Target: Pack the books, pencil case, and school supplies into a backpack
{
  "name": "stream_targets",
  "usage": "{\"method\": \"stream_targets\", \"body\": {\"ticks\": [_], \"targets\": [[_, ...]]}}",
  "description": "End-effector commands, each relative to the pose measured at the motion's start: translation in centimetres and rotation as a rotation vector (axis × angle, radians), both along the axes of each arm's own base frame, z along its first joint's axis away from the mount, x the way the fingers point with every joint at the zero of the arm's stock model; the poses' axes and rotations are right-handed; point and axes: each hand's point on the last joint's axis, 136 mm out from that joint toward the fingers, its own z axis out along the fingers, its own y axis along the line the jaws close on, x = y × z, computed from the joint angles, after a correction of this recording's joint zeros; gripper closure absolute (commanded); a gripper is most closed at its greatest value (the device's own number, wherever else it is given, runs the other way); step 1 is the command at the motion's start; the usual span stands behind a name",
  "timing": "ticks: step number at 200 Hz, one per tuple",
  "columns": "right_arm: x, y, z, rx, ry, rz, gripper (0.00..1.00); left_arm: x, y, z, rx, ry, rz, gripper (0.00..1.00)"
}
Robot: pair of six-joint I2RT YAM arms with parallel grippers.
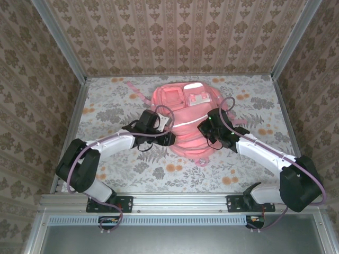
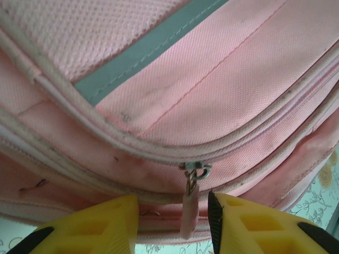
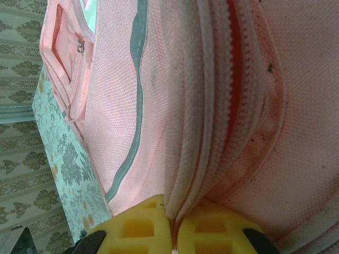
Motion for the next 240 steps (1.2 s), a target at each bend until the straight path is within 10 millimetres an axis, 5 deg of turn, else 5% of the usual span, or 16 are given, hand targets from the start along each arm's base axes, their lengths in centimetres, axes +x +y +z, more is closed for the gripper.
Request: {"method": "stream_targets", "body": {"ticks": [1, 59, 98, 132, 155, 177, 203, 240], "targets": [[0.6, 1.4, 2.9, 0.049, -0.075, 0.048, 0.98, 0.9, -1.7, 1.9, -0.07, -0.048, -0.026, 0.65], [0.0, 0.0, 2.4, 0.005, -0.066, 0.003, 1.0, 1.0, 0.3, 0.2, 0.053, -0.068, 0.009, 1.0], [-0.3, -1.4, 1.9, -0.071, -0.06, -0.015, 1.0, 1.8, 5.3, -1.2, 0.298, -0.156, 0.099, 1.0], [0.5, 0.7, 1.9, -0.032, -0.074, 0.066, 1.0, 4.2, 6.2, -0.6, 0.319, -0.192, 0.206, 1.0], [0.8, 3.3, 2.3, 0.009, -0.081, 0.164, 0.87, 6.2, 6.4, 0.0, 0.311, -0.173, 0.292, 0.77], [0.3, 3.9, 2.3, -0.009, -0.076, 0.214, 0.57, 6.8, 8.6, -0.1, 0.285, -0.141, 0.387, 0.48], [-0.4, 2.5, 3.4, -0.107, -0.129, 0.248, 0.3, 7.0, 14.1, -0.2, 0.305, -0.124, 0.576, 0.29], [-0.9, 0.2, 5.3, -0.273, -0.181, 0.29, 0.15, 6.3, 23.9, -0.3, 0.462, -0.058, 0.922, 0.15]]}}
